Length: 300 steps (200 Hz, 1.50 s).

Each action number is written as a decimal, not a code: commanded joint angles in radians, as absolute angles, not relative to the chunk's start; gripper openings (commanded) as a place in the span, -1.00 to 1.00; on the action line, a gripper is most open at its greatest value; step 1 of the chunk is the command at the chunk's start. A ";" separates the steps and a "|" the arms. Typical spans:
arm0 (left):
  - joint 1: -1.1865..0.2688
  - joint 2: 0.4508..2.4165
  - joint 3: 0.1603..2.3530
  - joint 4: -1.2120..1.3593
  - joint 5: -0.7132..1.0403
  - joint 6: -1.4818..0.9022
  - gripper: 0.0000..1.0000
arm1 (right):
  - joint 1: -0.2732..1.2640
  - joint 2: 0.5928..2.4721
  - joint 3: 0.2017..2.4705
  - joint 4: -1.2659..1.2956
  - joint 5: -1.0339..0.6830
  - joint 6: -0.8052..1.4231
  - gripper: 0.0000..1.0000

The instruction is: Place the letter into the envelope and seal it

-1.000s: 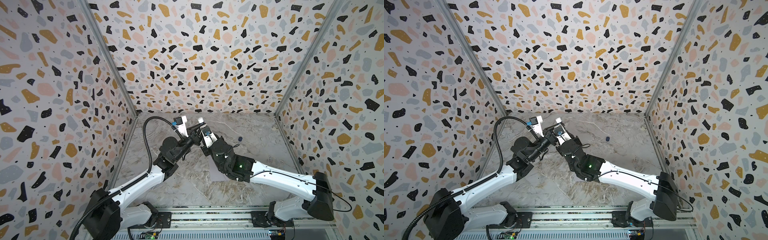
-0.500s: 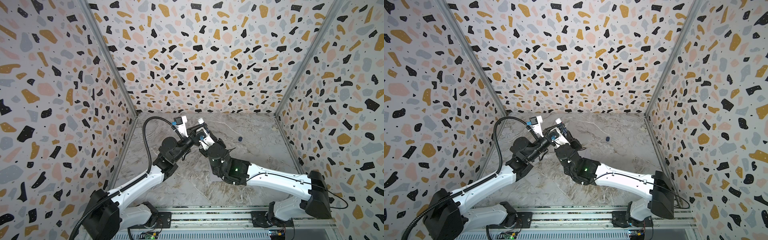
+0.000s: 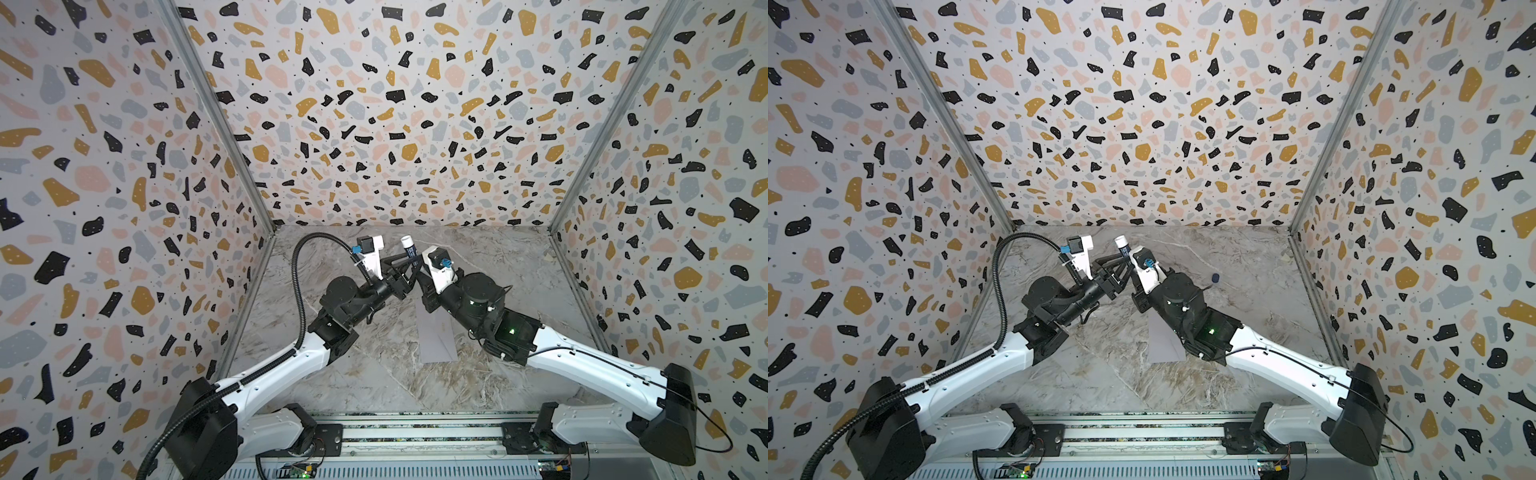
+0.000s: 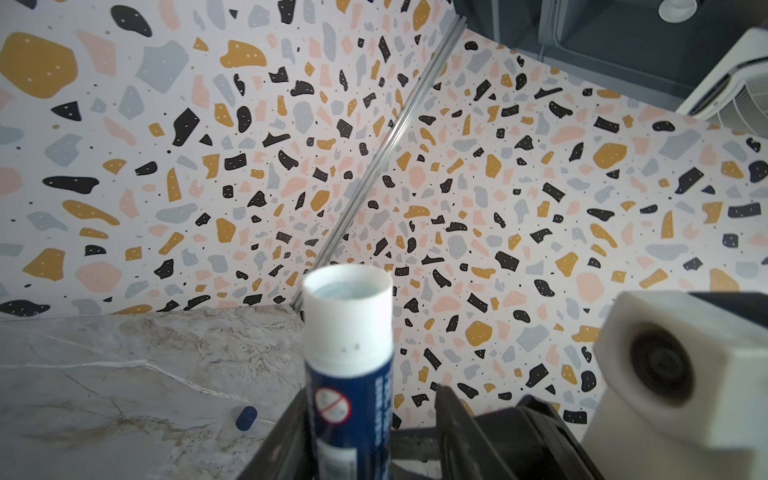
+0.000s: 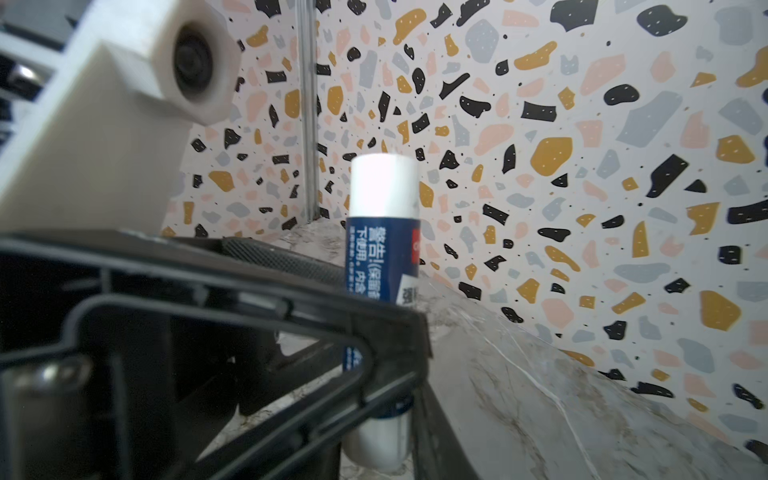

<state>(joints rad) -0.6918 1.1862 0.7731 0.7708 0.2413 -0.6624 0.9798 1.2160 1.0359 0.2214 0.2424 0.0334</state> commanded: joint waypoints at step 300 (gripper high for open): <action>-0.568 1.117 0.759 0.908 0.548 -0.611 -0.21 | 0.753 1.115 0.923 0.430 -0.541 0.279 -1.00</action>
<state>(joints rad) -0.5785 1.1389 0.7448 0.8764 0.5438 -0.6308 0.7555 1.1316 0.9161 0.4110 -0.5098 0.2794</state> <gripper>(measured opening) 0.412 0.264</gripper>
